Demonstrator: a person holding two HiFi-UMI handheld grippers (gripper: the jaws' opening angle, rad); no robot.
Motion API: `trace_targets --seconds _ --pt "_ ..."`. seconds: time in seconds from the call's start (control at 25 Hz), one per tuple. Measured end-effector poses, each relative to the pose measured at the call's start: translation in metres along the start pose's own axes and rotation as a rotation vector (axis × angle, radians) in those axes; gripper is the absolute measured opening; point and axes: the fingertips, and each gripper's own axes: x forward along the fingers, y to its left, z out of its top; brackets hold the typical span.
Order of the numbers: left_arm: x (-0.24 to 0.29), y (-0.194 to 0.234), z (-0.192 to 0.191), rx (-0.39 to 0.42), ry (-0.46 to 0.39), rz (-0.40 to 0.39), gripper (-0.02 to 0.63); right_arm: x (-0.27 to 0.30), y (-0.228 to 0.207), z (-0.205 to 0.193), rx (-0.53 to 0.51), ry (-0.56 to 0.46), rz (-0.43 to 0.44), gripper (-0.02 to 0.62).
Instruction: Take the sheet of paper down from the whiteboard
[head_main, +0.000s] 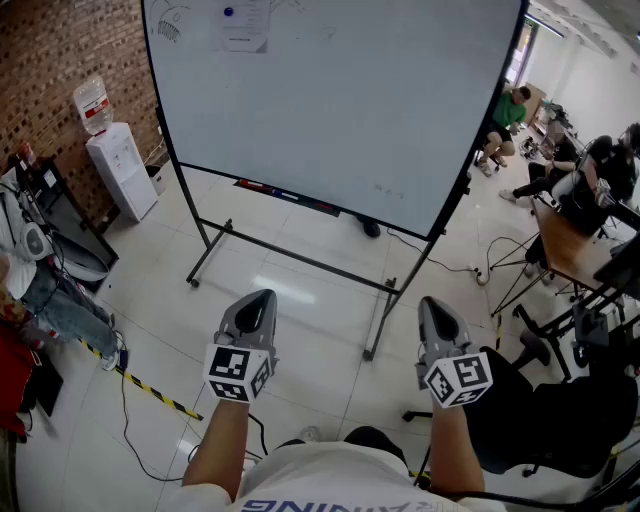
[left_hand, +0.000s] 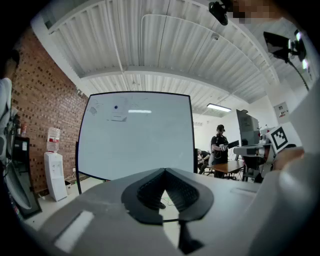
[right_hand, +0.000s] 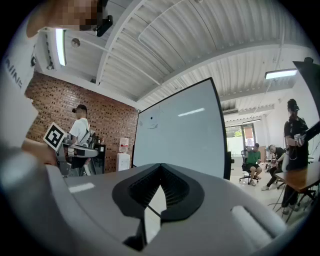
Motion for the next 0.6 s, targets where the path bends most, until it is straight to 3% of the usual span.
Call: trace_targets --seconds 0.28,0.6 --pt "0.018 0.058 0.002 -0.014 0.004 0.055 0.006 0.072 0.025 0.006 -0.041 0.0 0.088 0.008" --pt "0.064 0.145 0.008 0.009 0.014 0.201 0.006 0.205 0.031 0.027 -0.076 -0.078 0.242 0.008"
